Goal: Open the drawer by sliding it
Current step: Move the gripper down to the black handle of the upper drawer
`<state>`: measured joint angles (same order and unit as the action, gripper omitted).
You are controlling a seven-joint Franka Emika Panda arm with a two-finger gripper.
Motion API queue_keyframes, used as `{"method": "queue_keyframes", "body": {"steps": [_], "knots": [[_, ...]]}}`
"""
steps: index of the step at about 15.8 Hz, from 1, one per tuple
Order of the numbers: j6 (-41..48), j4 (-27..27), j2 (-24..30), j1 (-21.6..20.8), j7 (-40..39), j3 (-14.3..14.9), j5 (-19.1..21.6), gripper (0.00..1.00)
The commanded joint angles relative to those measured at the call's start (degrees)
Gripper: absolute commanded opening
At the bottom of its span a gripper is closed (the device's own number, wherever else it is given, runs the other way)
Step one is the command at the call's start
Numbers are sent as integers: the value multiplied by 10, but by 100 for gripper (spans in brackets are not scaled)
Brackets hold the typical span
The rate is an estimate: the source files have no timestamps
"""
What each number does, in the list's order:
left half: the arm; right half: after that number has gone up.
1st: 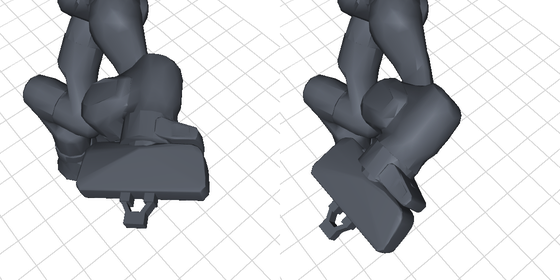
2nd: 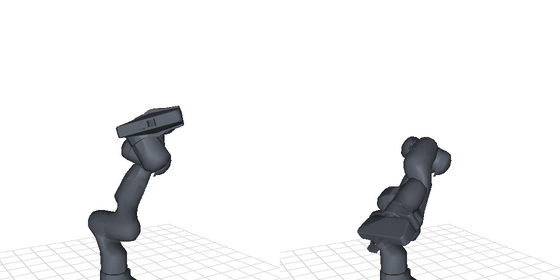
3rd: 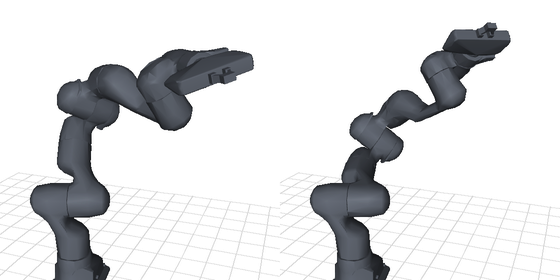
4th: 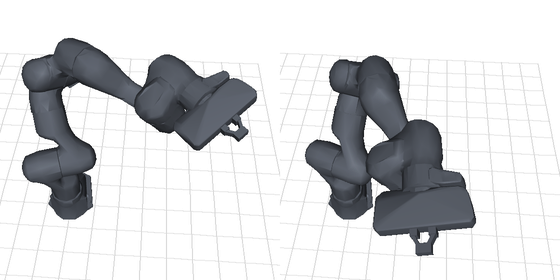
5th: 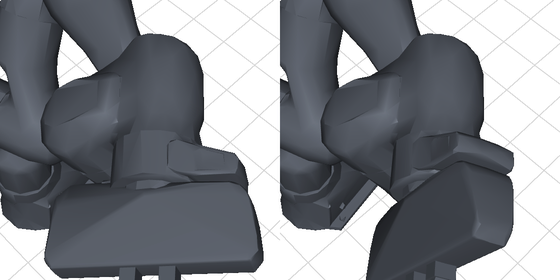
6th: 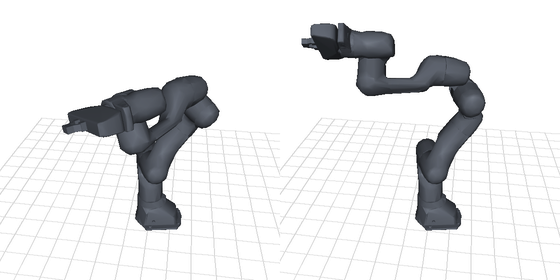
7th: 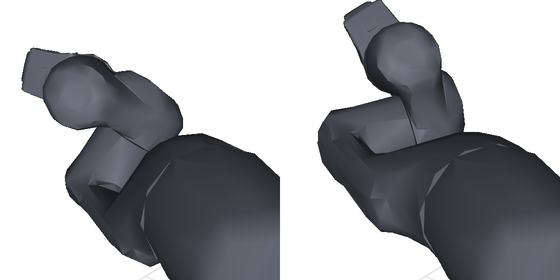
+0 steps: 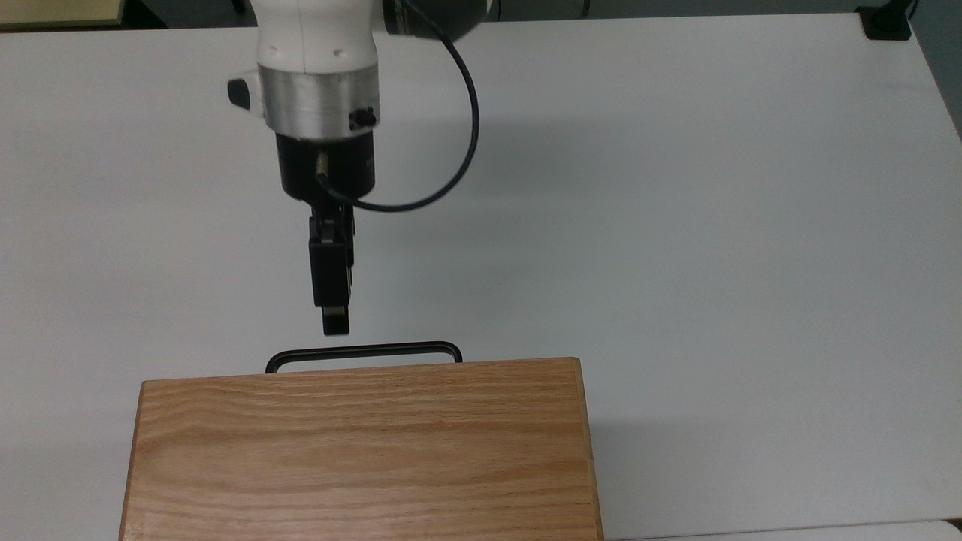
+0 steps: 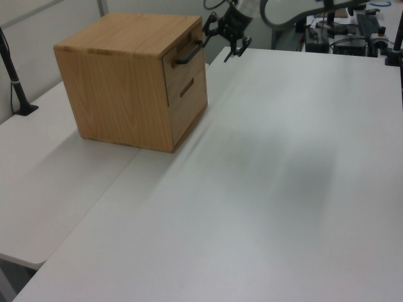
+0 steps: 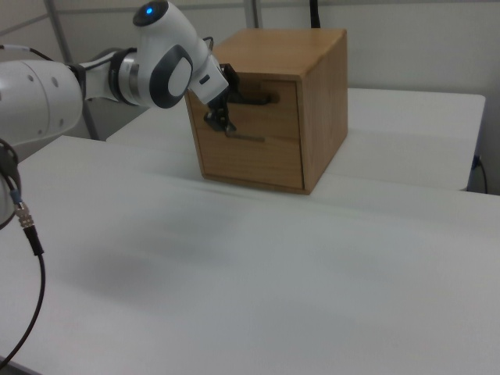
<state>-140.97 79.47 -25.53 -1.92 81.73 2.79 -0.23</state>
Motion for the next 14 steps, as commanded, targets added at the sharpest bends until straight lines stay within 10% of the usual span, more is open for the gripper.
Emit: {"method": "queue_keyframes", "body": {"steps": [1,8,14], "knots": [[-33,-35,-31,-28,23,30,-7,84],[-36,-44,-32,-34,31,28,-6,81],[-37,-50,-48,-43,28,30,-7,23]]}}
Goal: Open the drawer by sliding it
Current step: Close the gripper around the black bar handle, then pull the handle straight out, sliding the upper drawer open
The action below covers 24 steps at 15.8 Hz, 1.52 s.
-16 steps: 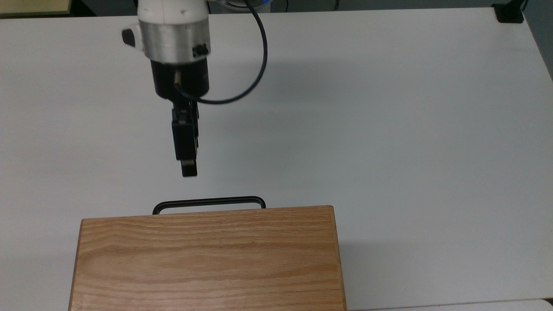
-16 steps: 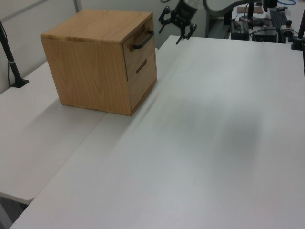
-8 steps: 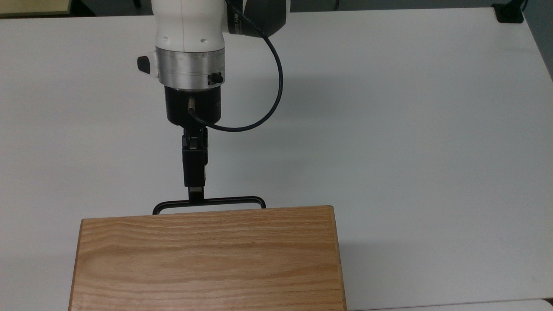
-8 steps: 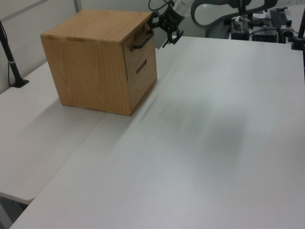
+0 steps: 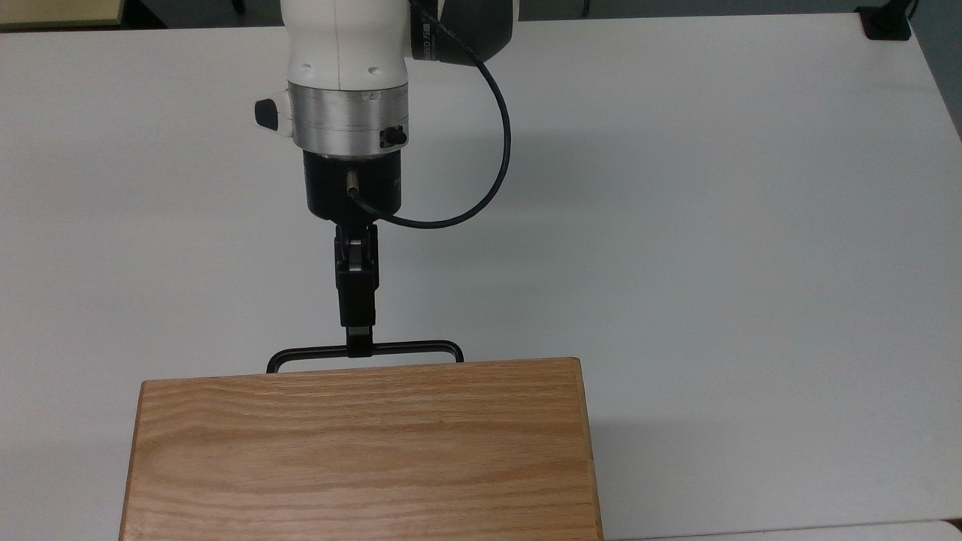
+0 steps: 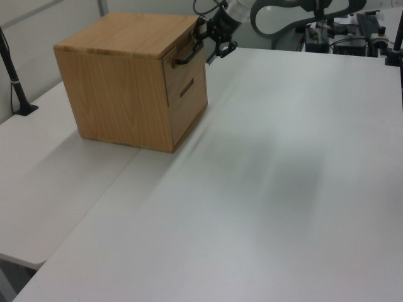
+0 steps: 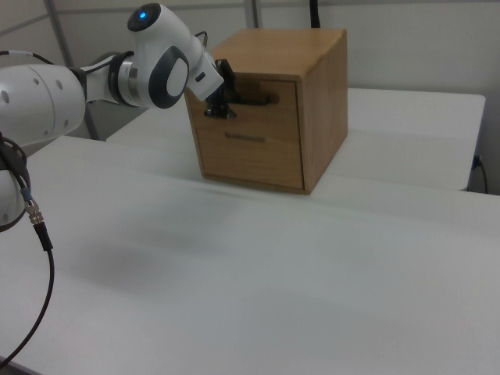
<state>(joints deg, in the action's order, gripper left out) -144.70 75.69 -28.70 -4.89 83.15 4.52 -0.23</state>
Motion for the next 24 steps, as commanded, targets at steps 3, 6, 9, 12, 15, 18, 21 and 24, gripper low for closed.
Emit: {"method": "queue_keyframes", "body": {"steps": [3,6,9,12,15,18,21,24], "knots": [[0,-27,-25,-13,14,14,-8,5],[-11,-28,-25,-13,15,14,-8,5],[-17,-21,-24,-13,11,13,-14,0],[-16,-11,-22,-14,11,10,-25,7],[-20,-12,-23,-12,11,12,-29,68],[-37,-17,-24,-10,14,13,-40,84],[-52,-17,-27,-11,15,13,-42,77],[-52,-16,-35,-12,15,13,-50,22]]}}
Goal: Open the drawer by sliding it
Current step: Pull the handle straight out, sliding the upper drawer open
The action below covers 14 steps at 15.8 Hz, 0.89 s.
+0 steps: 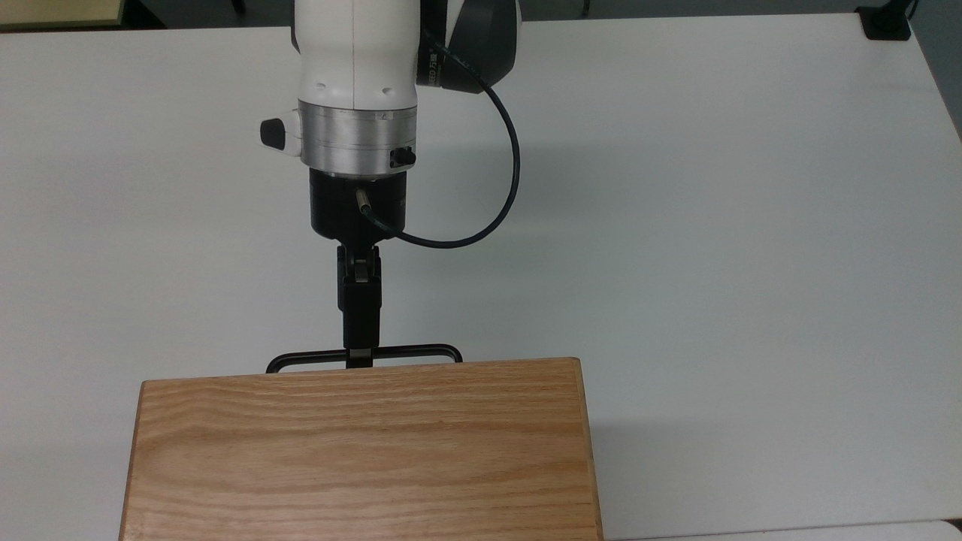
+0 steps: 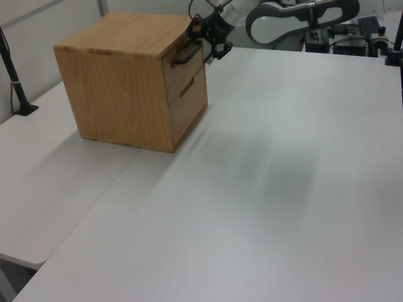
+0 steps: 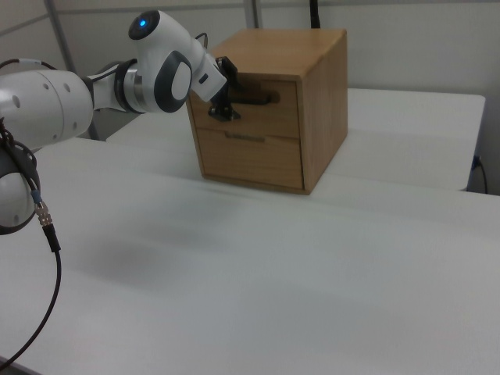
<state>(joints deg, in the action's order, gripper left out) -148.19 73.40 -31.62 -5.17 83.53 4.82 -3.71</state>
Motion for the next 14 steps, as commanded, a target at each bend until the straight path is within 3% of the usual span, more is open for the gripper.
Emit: {"method": "queue_keyframes", "body": {"steps": [1,2,8,14], "knots": [[-17,9,-5,-9,11,10,-16,7],[-17,10,-5,-9,11,9,-16,0],[-17,39,24,-8,1,8,-16,0],[-18,164,121,3,-20,-2,-12,0]]}}
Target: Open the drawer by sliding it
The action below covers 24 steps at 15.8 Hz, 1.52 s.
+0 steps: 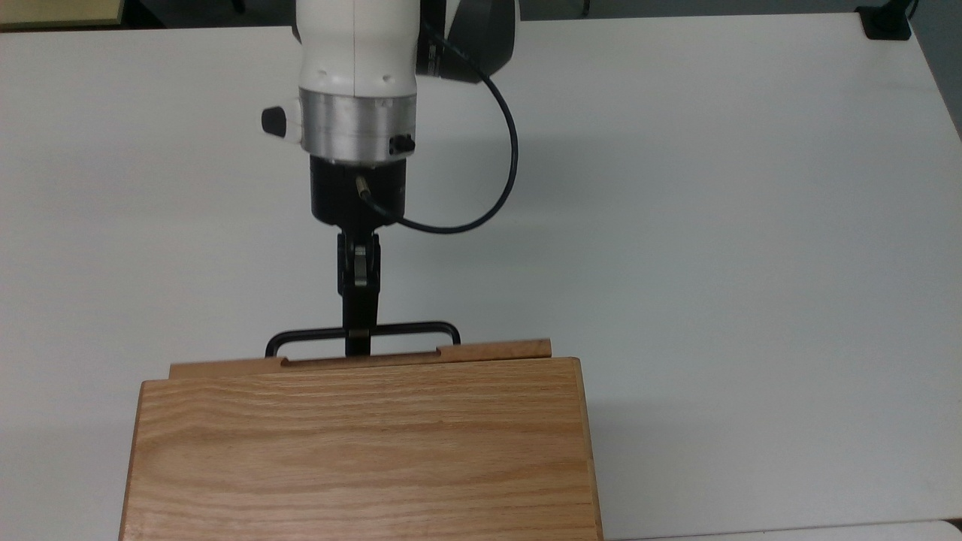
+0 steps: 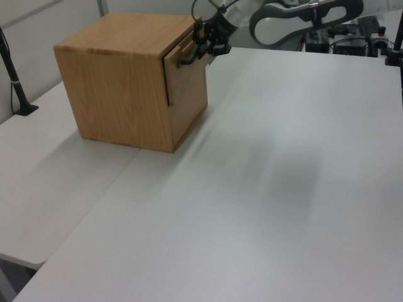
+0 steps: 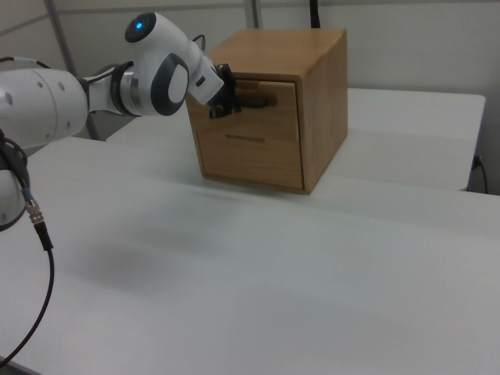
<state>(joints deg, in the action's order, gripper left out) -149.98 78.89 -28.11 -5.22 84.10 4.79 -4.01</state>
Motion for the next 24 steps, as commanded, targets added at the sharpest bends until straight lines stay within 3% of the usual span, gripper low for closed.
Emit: {"method": "queue_keyframes", "body": {"steps": [1,5,11,21,22,23,24], "knots": [[-5,133,105,10,-33,-8,-7,0],[-22,228,188,33,-55,-28,-1,0],[-9,332,282,34,-81,-29,18,0],[105,372,355,43,-171,-29,116,0],[111,370,354,44,-171,-29,117,6],[114,366,350,46,-171,-30,117,44],[114,363,344,50,-170,-36,117,96]]}}
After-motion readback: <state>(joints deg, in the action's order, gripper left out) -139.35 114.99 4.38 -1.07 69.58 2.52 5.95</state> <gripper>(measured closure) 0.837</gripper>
